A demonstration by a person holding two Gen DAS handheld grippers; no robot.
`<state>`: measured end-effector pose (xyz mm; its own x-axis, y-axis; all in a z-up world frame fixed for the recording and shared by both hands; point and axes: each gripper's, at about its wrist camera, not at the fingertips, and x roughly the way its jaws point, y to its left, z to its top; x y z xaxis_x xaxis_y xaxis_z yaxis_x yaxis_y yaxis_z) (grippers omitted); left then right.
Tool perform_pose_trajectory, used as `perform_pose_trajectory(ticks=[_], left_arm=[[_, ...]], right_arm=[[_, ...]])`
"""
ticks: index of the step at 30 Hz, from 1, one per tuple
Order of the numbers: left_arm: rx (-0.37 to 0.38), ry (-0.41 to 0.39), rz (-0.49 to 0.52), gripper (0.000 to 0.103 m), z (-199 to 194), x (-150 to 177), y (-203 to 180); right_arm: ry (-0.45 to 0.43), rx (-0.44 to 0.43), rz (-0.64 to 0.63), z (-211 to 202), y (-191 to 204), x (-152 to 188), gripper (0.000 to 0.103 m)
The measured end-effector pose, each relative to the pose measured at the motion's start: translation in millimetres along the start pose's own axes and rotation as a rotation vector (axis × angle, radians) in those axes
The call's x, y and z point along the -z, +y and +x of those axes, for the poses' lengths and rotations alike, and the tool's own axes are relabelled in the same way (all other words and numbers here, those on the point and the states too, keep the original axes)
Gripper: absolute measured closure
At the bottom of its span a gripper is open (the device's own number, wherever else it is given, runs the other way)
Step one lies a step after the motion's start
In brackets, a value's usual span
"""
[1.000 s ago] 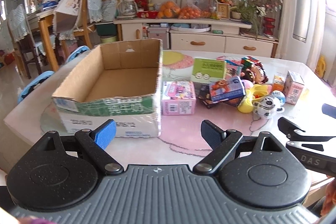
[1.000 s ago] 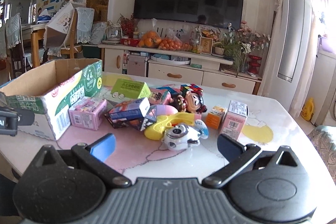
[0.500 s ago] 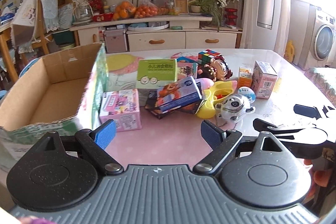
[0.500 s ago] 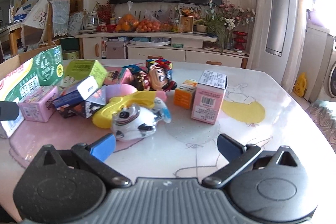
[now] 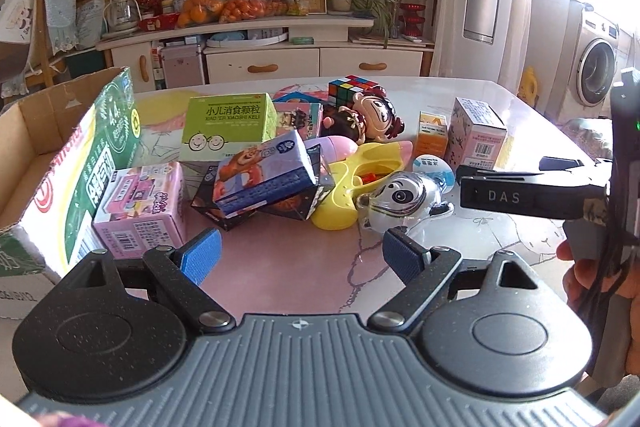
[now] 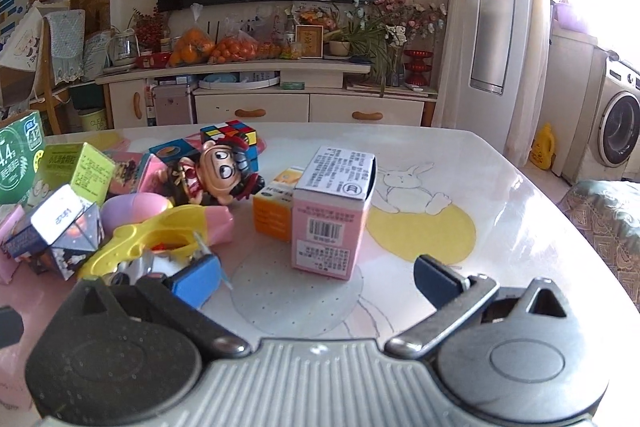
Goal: Organize rigid objects
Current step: 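Close left tool on panda figure while right tool grasps pink-white box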
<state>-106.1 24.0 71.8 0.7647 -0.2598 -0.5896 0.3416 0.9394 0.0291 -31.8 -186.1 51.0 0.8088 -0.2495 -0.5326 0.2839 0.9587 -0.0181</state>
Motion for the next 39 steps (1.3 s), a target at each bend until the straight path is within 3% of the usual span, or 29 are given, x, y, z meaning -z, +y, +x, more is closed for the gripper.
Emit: perform_pose_trajectory(ticks=[16,28,39], left_arm=[[0.065,0.014,0.061,0.0,55,-9,-39],[0.133,0.035,0.044,0.002,88,-21,-50],[0.152,0.03,0.17,0.0,116,-28,-69]], right_arm=[[-0.003,-0.08,0.059,41,-19,-25,0.001],[0.005,-0.105,0.063,67,-25,-36,0.001],[0.016,-0.112,0.061,76,-28,-36,0.003]])
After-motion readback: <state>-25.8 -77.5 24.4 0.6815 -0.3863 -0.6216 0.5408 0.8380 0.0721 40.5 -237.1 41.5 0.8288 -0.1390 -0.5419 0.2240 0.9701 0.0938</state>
